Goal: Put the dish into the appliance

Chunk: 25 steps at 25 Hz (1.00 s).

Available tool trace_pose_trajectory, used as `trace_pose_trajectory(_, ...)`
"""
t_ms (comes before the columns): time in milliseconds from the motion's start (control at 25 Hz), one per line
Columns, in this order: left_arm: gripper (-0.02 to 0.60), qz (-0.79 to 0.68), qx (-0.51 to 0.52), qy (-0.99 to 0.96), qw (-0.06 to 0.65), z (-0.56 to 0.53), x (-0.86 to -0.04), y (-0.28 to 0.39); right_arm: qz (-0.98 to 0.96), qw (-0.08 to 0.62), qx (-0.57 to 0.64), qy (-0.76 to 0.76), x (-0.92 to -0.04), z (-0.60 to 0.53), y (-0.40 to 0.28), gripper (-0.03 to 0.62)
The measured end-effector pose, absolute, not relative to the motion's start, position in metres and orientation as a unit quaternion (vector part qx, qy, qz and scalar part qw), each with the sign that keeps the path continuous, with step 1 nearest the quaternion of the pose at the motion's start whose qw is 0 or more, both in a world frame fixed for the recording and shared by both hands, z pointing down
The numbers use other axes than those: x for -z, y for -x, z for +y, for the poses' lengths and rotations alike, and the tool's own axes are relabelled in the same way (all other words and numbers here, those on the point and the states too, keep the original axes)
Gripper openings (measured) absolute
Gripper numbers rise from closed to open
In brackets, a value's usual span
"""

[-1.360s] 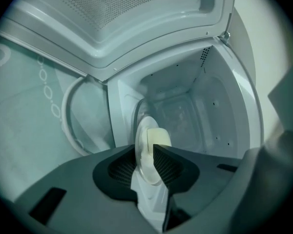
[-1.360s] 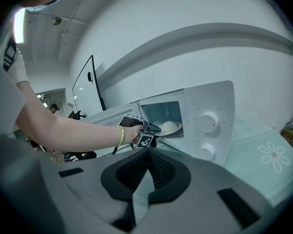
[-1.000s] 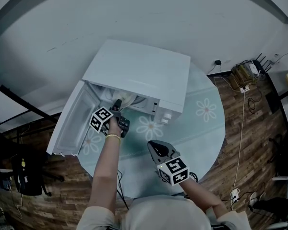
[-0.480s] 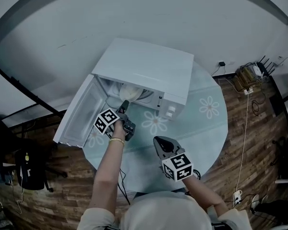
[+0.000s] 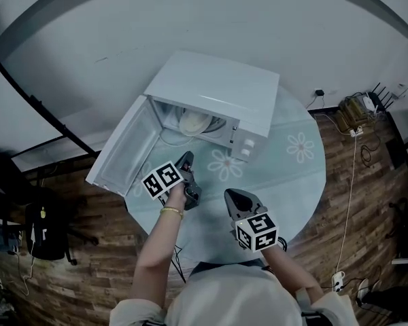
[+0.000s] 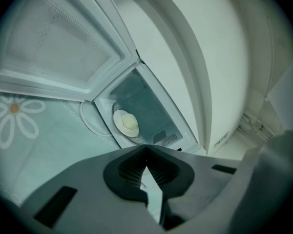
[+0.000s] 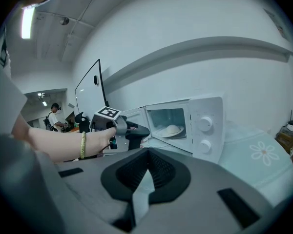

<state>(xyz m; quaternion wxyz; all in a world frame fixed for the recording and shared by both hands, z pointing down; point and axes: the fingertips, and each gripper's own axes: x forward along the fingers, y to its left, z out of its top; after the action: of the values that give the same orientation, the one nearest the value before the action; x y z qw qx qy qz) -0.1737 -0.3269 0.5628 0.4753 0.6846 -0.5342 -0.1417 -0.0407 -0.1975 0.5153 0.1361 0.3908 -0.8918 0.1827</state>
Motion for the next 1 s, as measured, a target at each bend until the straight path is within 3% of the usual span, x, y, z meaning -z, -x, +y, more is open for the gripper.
trace_pose_trajectory(680,0.011,-0.519,0.048,-0.752,0.403,-0.187,-0.544,0.153,-0.879,0.121,-0.211,-0.41,-0.517,-0.152,0.034,0.005)
trace_pose_trajectory(1000,0.011,-0.521,0.034,-0.753,0.402,-0.15,-0.54,0.156,-0.882,0.115,-0.211,-0.406,-0.512,-0.141,0.037,0.005)
